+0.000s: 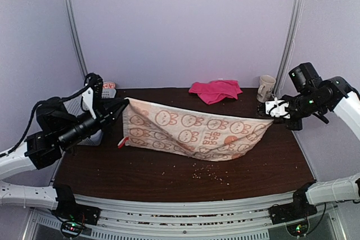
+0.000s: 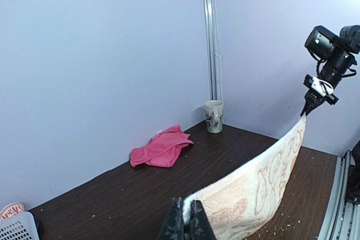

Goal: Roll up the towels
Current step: Pick up the towel from the center of the board, then flatten out the towel at the center of the board.

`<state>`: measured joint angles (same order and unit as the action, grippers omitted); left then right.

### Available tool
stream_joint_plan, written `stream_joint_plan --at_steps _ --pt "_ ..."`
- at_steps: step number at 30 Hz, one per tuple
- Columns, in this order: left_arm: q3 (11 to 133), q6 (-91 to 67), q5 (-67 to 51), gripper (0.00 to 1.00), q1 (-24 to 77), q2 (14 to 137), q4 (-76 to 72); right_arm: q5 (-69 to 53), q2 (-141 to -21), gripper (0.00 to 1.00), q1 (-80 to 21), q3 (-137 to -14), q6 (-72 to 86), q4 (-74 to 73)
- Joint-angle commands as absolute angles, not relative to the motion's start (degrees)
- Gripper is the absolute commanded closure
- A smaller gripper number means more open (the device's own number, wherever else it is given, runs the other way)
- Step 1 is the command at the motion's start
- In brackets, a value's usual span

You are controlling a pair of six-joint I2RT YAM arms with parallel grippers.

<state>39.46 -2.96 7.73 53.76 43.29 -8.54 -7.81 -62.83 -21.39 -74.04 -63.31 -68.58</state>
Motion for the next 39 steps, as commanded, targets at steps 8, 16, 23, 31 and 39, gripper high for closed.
stream_joint_plan --at_steps 8,16,23,31,39 --pt "39.49 -0.95 8.50 1.00 54.86 40.23 -4.93 -16.49 -65.29 1.00 -21.45 -81.22 -65.57 -77.61" --pt "39.46 -1.09 5.08 1.00 55.95 38.26 -4.31 -20.60 -62.58 1.00 -21.65 -84.42 -64.19 -77.77" --pt "37.61 -7.61 18.00 1.00 56.02 44.24 -3.40 -13.44 -67.81 1.00 -21.71 -79.07 -52.87 -68.09" --pt "41.50 -13.62 18.82 1.00 42.99 65.74 -12.07 -0.81 -90.70 1.00 -20.16 -84.91 -42.79 -51.68" --pt "56.29 -9.44 18.11 1.00 34.26 98.98 -23.01 7.64 -116.18 1.00 -18.69 -102.03 -38.39 -41.24"
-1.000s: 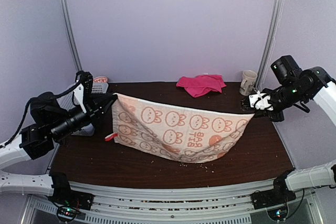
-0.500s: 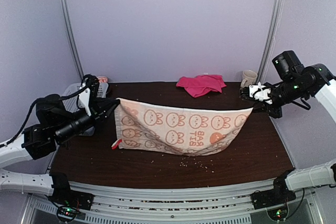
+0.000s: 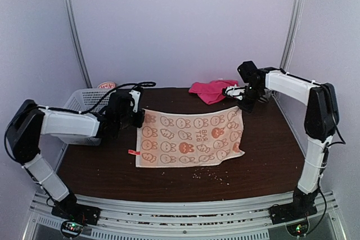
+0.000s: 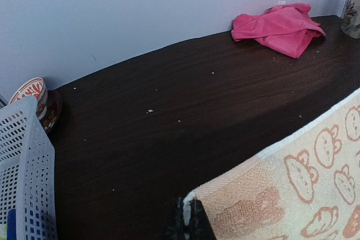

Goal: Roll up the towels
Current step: Flatten out the towel at the center of the board, then pick up the towel from the center of the board.

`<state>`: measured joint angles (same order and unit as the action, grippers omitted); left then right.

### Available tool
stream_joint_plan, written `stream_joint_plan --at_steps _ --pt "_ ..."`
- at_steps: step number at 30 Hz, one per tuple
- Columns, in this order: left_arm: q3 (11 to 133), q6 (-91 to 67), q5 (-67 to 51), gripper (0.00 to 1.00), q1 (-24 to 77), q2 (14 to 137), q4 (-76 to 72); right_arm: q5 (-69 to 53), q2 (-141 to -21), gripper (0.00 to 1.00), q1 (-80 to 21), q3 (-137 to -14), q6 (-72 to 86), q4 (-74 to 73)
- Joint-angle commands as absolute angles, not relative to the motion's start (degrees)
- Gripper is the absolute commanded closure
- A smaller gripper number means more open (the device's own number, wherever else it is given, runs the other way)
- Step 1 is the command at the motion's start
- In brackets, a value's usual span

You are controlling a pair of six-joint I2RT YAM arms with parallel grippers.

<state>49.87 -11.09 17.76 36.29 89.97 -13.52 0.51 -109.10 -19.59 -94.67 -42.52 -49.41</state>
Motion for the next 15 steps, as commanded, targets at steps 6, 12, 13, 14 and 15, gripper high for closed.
stream_joint_plan --at_steps 6,12,13,14,15 --pt "64.49 -3.93 18.50 1.00 32.32 111.58 -29.32 9.39 -126.18 1.00 -18.45 -108.43 -39.12 -32.11" --pt "59.91 0.16 16.81 1.00 32.03 112.19 -38.73 10.77 -125.47 1.00 -17.82 -103.89 -40.68 -27.98" --pt "58.36 0.65 15.79 1.00 31.89 111.43 -40.38 10.15 -124.37 1.00 -17.51 -102.10 -41.15 -26.62" --pt "56.49 1.03 14.81 1.00 31.79 110.67 -41.65 9.42 -123.14 1.00 -17.16 -100.45 -41.48 -25.32" --pt "55.53 1.30 13.75 1.00 31.64 109.93 -42.22 8.91 -121.96 1.00 -16.88 -98.67 -41.73 -23.95"
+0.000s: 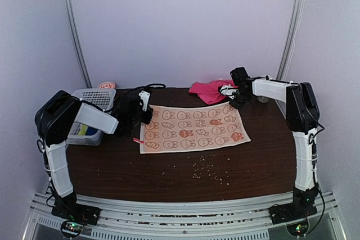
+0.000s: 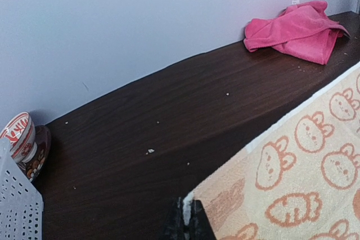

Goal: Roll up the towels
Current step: Pick up the towel from the center of the board.

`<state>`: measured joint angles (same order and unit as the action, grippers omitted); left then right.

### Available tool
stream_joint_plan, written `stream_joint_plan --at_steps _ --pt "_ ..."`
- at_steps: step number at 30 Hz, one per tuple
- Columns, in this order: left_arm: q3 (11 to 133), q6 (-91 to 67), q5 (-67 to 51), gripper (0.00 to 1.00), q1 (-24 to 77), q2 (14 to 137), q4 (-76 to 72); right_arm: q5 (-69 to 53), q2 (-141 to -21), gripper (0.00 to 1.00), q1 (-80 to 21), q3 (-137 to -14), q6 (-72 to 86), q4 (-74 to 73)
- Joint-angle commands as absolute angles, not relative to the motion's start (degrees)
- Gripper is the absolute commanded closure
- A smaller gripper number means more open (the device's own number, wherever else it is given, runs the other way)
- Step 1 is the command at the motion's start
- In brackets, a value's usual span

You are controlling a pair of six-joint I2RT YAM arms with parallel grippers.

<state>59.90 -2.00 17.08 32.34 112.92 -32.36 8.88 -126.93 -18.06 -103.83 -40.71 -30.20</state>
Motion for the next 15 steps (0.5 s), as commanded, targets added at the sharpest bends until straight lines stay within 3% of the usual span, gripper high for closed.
stream_joint_plan --at_steps 1,15 --pt "54.64 1.59 12.92 1.00 31.51 108.93 -42.33 7.93 -120.70 1.00 -16.55 -97.22 -42.16 -22.50" --pt "45.88 2.68 8.87 1.00 30.62 101.93 -44.09 -3.35 -111.44 1.00 -14.50 -84.88 -51.74 -19.70"
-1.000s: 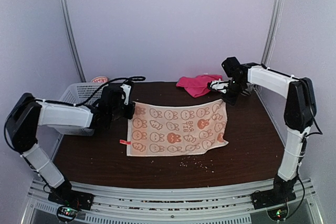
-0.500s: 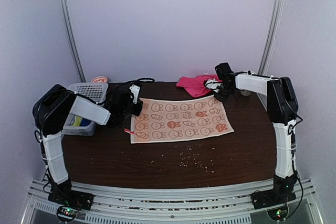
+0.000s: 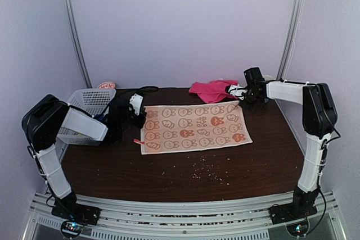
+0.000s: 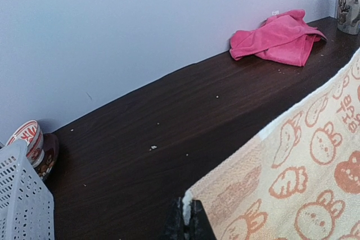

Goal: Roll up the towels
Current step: Pick up the towel from the center of the board, then fold the towel at the center of the board.

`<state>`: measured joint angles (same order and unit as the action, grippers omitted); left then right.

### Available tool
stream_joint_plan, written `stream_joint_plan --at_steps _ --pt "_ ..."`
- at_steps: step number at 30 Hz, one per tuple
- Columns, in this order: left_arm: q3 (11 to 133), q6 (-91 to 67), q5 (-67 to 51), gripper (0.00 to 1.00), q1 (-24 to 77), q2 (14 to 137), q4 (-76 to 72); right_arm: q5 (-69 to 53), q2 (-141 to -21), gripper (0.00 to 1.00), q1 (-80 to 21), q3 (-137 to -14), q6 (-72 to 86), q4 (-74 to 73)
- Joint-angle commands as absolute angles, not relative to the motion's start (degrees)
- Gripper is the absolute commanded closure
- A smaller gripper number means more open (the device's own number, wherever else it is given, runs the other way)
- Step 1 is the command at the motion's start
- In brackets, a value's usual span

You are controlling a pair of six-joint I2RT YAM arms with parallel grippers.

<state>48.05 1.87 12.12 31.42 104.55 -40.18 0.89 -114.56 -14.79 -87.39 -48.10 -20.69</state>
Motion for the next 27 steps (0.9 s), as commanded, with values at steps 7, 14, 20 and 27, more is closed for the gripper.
stream_joint_plan --at_steps 7,14,20,27 --pt "41.33 2.21 3.37 1.00 30.59 99.11 -44.30 -6.71 -107.66 1.00 -14.37 -78.55 -56.77 -21.02" --pt "36.41 1.38 -0.01 1.00 30.52 96.05 -46.11 -7.75 -104.67 1.00 -14.02 -73.09 -58.94 -20.14" --pt "33.22 1.30 0.86 1.00 30.62 92.66 -45.71 -9.41 -103.04 1.00 -13.21 -70.51 -60.35 -20.51" --pt "32.31 0.82 -2.30 1.00 30.58 90.22 -41.82 -11.78 -99.74 1.00 -13.01 -67.22 -62.92 -22.66"
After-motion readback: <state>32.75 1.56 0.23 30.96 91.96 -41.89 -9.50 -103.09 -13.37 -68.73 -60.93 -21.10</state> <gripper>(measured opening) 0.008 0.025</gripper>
